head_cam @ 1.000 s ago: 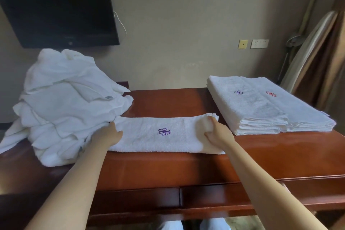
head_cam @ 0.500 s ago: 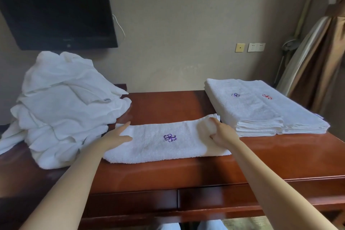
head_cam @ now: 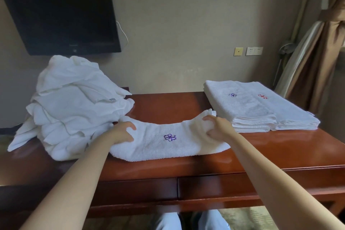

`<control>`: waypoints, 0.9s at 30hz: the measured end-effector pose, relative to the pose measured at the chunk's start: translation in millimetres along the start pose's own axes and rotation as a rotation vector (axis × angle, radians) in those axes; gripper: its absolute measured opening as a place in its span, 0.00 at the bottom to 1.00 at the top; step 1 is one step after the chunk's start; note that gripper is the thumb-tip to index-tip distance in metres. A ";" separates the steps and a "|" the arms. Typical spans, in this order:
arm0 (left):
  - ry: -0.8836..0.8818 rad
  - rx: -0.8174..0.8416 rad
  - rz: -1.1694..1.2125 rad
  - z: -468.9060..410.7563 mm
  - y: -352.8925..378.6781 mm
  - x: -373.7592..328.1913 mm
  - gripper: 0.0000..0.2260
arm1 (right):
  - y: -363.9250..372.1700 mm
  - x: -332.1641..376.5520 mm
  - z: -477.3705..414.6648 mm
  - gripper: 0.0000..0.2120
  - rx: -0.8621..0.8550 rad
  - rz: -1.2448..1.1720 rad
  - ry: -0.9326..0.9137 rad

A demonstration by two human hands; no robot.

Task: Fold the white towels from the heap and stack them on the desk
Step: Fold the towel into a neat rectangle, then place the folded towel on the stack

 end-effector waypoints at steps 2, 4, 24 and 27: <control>0.030 -0.094 0.027 4.6 -2.9 -10.1 0.18 | -11.0 5.9 3.3 0.27 -0.013 0.039 -0.054; 0.054 -0.168 0.047 8.8 -6.7 -21.4 0.17 | -24.1 12.3 6.5 0.25 -0.005 0.076 -0.112; 0.399 -0.569 0.048 -30.9 -14.3 -267.2 0.24 | -166.1 -51.1 6.2 0.20 -0.523 -0.068 -0.058; 0.425 -0.583 0.015 -61.1 -4.3 -308.4 0.24 | -170.2 -91.2 -9.6 0.20 -0.555 -0.077 -0.002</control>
Point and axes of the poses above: each hand's wrist, its own z-axis away from the middle knuckle, its own y-axis out of the palm, x = y × z, the point moved 2 cm from there along -z, towards the middle knuckle, and after that the axes turned 8 degrees about z, right-handed, at the moved point
